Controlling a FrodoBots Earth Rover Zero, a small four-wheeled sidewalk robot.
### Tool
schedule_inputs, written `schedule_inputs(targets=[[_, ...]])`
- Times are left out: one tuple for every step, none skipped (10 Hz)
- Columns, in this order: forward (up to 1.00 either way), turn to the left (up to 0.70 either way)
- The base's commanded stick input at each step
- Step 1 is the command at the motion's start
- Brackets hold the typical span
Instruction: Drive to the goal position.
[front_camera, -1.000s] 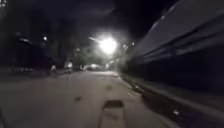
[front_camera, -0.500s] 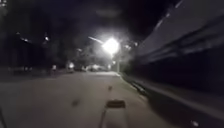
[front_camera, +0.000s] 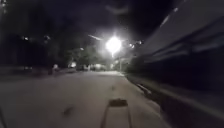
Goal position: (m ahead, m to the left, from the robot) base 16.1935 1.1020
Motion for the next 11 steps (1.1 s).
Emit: schedule_inputs(targets=[[0.7,0.0],[0.7,0.0],[0.7,0.0],[0.7,0.0],[0.7,0.0],[0.7,0.0],[0.7,0.0],[0.7,0.0],[0.7,0.0],[0.7,0.0],[0.7,0.0]])
